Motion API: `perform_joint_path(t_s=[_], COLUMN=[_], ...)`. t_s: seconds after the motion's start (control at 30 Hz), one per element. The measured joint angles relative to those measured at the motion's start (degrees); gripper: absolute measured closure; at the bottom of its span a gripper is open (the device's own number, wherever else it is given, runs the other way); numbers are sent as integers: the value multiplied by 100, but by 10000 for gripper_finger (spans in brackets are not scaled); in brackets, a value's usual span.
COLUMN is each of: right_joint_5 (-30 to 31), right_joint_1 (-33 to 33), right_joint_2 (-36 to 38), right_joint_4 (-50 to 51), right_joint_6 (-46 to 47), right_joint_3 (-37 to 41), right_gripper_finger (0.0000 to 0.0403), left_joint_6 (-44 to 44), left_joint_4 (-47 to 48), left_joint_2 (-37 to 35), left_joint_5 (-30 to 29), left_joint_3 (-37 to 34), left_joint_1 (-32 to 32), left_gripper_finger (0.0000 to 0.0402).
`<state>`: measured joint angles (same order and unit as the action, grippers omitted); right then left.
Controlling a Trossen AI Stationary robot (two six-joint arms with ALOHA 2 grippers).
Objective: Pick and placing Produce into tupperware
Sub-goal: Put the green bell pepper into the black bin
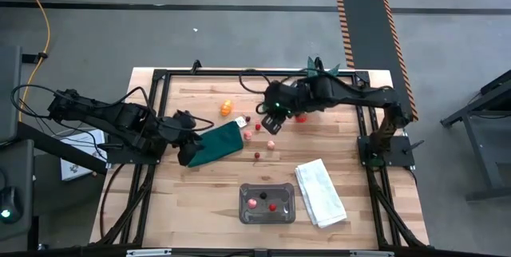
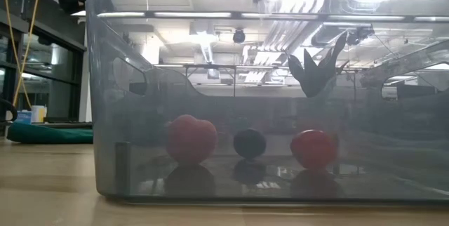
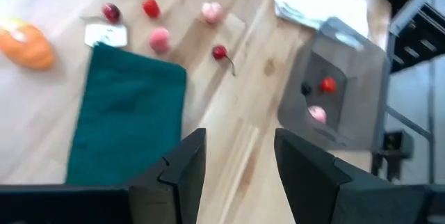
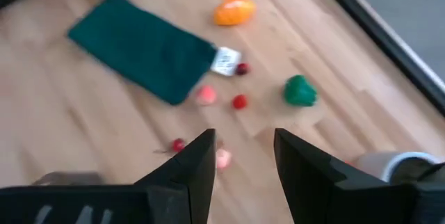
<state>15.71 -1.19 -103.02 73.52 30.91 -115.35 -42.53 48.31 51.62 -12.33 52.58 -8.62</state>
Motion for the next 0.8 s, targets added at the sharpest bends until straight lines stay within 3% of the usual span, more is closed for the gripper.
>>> perform_joint_path(t_s=[0.27,0.63,0.8], right_joint_5=[28,-533,-1564], right_joint_1=[-683,-1412,-1687], right_joint_2=[-498,-929,-925], right_joint_4=[-275,-431,-316], right_joint_6=[-1124,-2592,-3638], right_joint_3=[2,2,2], right_gripper_finger=[266,266,266], left_joint_6=[-288,-443,-280], left_joint_4=[-235,-183,-135], left_joint_2=[0,0,0], left_joint_5=[-794,-934,-1079], left_joint_3=[0,0,0], left_joint_1=[-1,-2,0], left_gripper_finger=[243,243,243])
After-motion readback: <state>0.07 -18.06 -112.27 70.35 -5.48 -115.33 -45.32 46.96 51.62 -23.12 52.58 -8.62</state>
